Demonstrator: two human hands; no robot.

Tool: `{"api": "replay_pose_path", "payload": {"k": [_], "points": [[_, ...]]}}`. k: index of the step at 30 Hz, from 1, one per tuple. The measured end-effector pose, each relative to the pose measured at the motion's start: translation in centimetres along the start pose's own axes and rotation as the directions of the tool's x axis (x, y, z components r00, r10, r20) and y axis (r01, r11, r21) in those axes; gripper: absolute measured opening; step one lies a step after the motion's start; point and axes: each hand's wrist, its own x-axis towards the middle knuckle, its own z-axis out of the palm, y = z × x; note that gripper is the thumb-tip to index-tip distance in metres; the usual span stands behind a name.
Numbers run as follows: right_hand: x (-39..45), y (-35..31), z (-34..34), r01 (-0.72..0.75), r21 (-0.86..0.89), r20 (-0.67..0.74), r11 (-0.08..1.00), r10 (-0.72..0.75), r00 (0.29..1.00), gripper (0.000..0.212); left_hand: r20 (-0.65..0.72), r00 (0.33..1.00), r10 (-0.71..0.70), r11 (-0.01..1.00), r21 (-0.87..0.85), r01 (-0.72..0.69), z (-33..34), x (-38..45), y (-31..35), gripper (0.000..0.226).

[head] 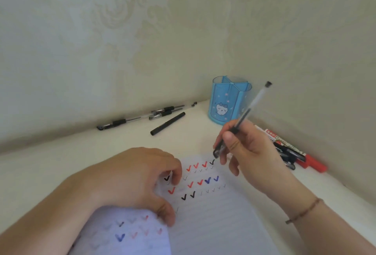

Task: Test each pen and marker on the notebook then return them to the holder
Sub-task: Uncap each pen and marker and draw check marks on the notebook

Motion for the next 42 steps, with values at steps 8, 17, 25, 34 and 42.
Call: {"api": "replay_pose_path", "payload": {"k": [8,17,25,34,42], "points": [[-0.1,0.3,1.1,-0.192,0.135,0.060,0.972,0.186,0.981,0.004,0.399,0.895,-0.200,0.973,-0.029,0.231,-3.0,-1.5,0.2,0.040],[0.1,0.0,1.1,-0.236,0.495,0.104,0.836,0.212,0.972,0.039,0.153,0.960,-0.235,0.917,0.364,0.166,-1.6,3.9,4.9,0.016],[0.3,0.7,1.3,-0.171,0.468,0.125,0.867,0.126,0.984,0.033,0.106,0.988,0.111,0.993,-0.050,-0.107,0.0,3.5,3.2,0.014],[0.7,0.5,-4.5,-0.036,-0.640,-0.230,0.768,-0.146,0.962,0.039,-0.544,0.800,-0.253,0.964,-0.073,0.255,1.8,4.9,-3.9,0.040],[2.2,4.0,-7.5,-0.232,-0.822,-0.288,0.520,-0.029,0.957,0.024,-0.512,0.742,-0.433,0.889,-0.108,0.445,2.1,5.6,-6.8,0.040]]}}
